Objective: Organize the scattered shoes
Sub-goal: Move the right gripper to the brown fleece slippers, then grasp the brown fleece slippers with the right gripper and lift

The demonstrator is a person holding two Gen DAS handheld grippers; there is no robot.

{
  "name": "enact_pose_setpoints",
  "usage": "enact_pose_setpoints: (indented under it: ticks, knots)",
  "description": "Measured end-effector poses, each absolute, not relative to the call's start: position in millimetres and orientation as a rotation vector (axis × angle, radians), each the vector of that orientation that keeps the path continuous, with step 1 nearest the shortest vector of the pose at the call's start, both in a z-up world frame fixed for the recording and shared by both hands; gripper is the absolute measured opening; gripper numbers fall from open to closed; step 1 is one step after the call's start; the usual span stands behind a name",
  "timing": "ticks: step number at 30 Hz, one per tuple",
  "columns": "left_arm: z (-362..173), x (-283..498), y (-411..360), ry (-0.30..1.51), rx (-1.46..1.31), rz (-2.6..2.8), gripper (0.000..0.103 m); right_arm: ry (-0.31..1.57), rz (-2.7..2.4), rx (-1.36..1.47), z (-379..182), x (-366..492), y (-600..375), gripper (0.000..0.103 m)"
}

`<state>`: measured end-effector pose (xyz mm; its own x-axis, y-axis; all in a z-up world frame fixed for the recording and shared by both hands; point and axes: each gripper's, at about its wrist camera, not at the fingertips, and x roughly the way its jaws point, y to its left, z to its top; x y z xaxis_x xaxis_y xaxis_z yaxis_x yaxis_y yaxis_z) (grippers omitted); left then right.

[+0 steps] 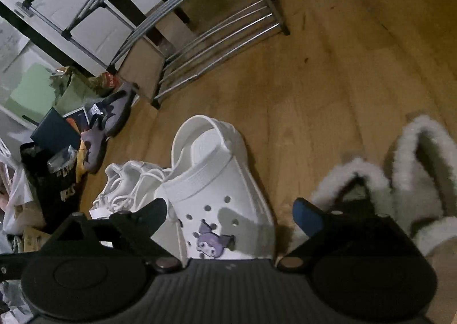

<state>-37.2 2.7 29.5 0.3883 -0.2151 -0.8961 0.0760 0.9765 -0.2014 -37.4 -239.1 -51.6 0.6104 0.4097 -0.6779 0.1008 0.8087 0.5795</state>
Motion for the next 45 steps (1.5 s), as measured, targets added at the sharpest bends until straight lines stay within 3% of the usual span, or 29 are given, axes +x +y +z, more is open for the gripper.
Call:
enact_pose_setpoints:
  ticks: [9, 13, 20, 29, 31, 36, 39, 40, 41, 45]
  knots:
    - [27.7, -28.5, -10.1, 1.14, -0.101, -0.186, 0.097, 0.878, 0.165, 0.641, -50.3, -44.6, -269.1, 0.096]
    - [19.5, -19.0, -3.2, 1.151, -0.155, -0.134, 0.097, 0.873, 0.149, 0.576, -50.2, -50.2, -278.3, 0.085]
    - [7.1, -15.3, -4.9, 1.167, -0.168, -0.154, 0.097, 0.824, 0.026, 0.579, -49.9, -66.4, -324.2, 0.085]
    - [-7.8, -20.4, -9.2, 1.196, -0.151, -0.16, 0.097, 0.879, -0.082, 0.369, -64.0, -76.6, -313.5, 0.082]
    - [-8.3, -20.0, -4.6, 1.2, -0.155, -0.154, 0.097, 0.899, -0.074, 0.282, -67.3, -69.0, -300.6, 0.071]
    - [-9.5, -20.2, 4.6, 1.195, -0.178, -0.151, 0.097, 0.968, -0.113, 0.084, -94.8, -40.7, -280.2, 0.066]
    - [-12.9, -19.1, 8.5, 1.205, -0.197, -0.153, 0.097, 1.01, -0.07, 0.064, -123.0, -17.2, -276.0, 0.05]
    - [-13.4, -18.7, 8.2, 1.206, -0.197, -0.156, 0.097, 0.986, -0.055, 0.046, -125.5, -14.5, -273.5, 0.028]
    - [-13.9, -18.3, 7.8, 1.208, -0.197, -0.158, 0.097, 0.981, -0.059, 0.071, -123.9, -13.0, -275.5, 0.017]
    - [-15.9, -16.6, 6.4, 1.213, -0.197, -0.169, 0.097, 0.935, -0.081, 0.297, -118.7, -10.4, -297.3, 0.014]
